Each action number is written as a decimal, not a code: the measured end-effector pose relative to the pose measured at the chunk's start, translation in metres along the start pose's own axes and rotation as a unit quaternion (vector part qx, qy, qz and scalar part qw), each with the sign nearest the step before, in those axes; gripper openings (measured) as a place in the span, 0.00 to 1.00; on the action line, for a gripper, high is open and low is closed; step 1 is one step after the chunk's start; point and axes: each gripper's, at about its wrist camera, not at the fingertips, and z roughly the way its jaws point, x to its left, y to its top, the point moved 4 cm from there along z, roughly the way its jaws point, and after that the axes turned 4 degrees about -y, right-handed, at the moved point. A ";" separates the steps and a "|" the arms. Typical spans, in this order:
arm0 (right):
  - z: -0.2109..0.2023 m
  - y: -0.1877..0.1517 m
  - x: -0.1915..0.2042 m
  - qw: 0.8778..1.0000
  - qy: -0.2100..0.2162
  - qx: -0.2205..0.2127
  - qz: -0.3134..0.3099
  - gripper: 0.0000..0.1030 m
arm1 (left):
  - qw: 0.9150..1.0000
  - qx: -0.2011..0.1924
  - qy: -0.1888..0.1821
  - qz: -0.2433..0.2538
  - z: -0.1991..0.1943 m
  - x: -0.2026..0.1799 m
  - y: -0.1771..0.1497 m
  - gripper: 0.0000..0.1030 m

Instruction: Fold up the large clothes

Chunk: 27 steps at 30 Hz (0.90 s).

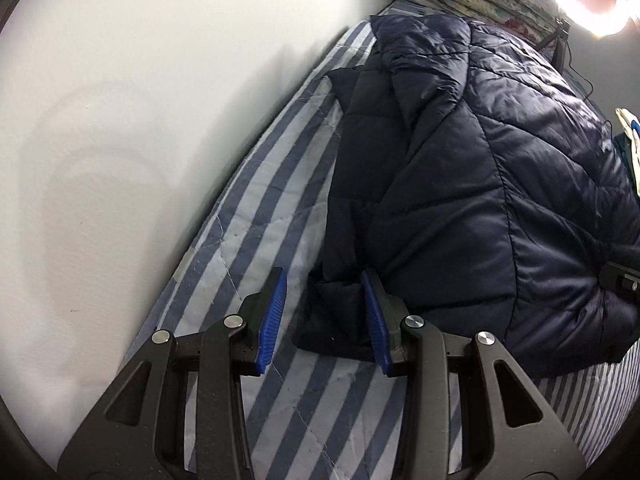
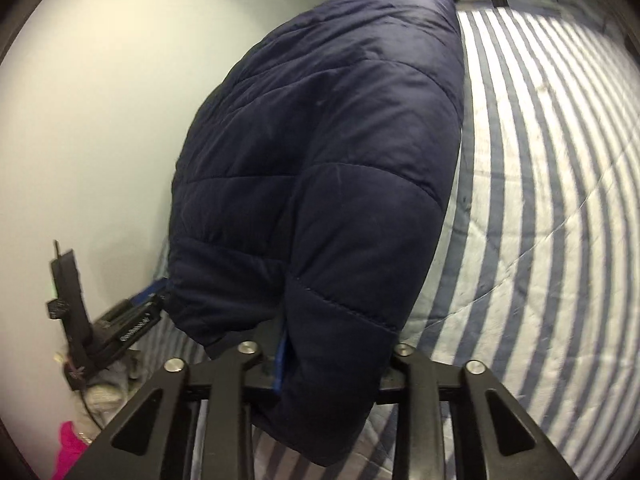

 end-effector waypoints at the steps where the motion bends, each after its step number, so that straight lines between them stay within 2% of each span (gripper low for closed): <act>1: -0.004 0.002 0.006 1.000 -0.011 0.001 -0.009 0.23 | 1.000 0.002 -0.002 0.003 -0.002 -0.002 -0.002 0.38; 5: -0.024 0.000 0.013 0.999 -0.032 0.006 -0.043 0.22 | 0.999 0.019 -0.032 0.014 -0.010 -0.016 -0.015 0.38; 9: -0.049 -0.018 -0.005 0.998 -0.046 0.017 -0.048 0.21 | 0.995 0.038 -0.087 0.039 -0.028 -0.040 -0.037 0.38; 11: -0.064 -0.031 -0.018 0.997 -0.054 0.019 -0.052 0.21 | 0.990 0.049 -0.124 0.049 -0.042 -0.054 -0.050 0.38; 15: -0.090 -0.063 -0.050 0.995 -0.078 0.027 -0.051 0.22 | 0.981 0.029 -0.173 0.085 -0.085 -0.085 -0.068 0.38; 17: -0.095 -0.073 -0.059 0.996 -0.069 0.030 -0.053 0.29 | 0.977 0.013 -0.191 0.097 -0.103 -0.100 -0.068 0.38; 18: -0.099 -0.076 -0.062 0.996 -0.068 0.030 -0.052 0.38 | 0.974 0.002 -0.201 0.101 -0.112 -0.107 -0.064 0.38; 19: -0.102 -0.077 -0.064 0.996 -0.072 0.027 -0.053 0.42 | 0.972 -0.012 -0.208 0.105 -0.121 -0.115 -0.057 0.38; 21: -0.117 -0.076 -0.065 0.994 -0.086 0.007 -0.067 0.43 | 0.971 -0.043 -0.211 0.108 -0.132 -0.129 -0.035 0.38; 22: -0.128 -0.073 -0.063 0.992 -0.099 -0.014 -0.080 0.47 | 0.971 -0.058 -0.206 0.111 -0.135 -0.133 -0.020 0.38; 24: -0.147 -0.065 -0.058 0.986 -0.121 -0.061 -0.098 0.53 | 0.972 -0.084 -0.182 0.120 -0.133 -0.139 0.007 0.38; 27: -0.168 -0.039 -0.052 0.979 -0.130 -0.123 -0.097 0.53 | 0.976 -0.106 -0.145 0.124 -0.114 -0.143 0.037 0.38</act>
